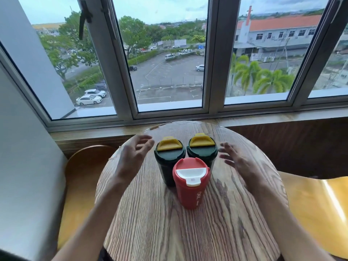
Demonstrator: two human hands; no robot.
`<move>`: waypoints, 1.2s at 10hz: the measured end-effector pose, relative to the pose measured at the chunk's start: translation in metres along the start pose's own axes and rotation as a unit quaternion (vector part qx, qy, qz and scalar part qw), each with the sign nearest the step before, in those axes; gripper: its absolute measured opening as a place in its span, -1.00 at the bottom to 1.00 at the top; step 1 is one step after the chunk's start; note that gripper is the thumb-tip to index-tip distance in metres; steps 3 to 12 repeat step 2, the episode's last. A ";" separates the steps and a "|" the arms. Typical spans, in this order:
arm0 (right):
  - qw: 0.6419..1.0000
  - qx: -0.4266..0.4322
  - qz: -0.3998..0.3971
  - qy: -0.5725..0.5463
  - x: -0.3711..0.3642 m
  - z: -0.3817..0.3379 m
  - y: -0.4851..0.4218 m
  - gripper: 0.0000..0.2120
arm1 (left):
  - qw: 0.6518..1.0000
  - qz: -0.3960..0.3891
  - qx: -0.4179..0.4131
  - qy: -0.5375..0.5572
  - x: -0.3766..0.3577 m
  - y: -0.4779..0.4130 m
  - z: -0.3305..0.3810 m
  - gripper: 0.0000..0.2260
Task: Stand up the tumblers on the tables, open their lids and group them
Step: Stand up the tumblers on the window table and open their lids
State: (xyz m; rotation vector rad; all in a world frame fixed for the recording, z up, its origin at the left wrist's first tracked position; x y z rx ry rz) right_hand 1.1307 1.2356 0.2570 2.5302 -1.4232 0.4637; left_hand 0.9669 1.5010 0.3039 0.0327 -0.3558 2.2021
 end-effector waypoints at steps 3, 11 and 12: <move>0.980 -0.011 0.099 0.171 0.006 0.049 0.104 -0.87 | 0.987 0.116 -0.035 -0.107 0.009 0.141 -0.041 -0.90; 0.980 -0.011 0.099 0.171 0.006 0.049 0.104 -0.87 | 0.987 0.116 -0.035 -0.107 0.009 0.141 -0.041 -0.90; 0.980 -0.011 0.099 0.171 0.006 0.049 0.104 -0.87 | 0.987 0.116 -0.035 -0.107 0.009 0.141 -0.041 -0.90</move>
Point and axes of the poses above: each hand's wrist, its own y-axis away from the middle knuckle, its own x-axis out of the back of the hand, z = x × y, the point moved 3 cm from there along -y, towards the middle knuckle, and after that the axes turned 15 degrees about y, right-handed, at the moved point
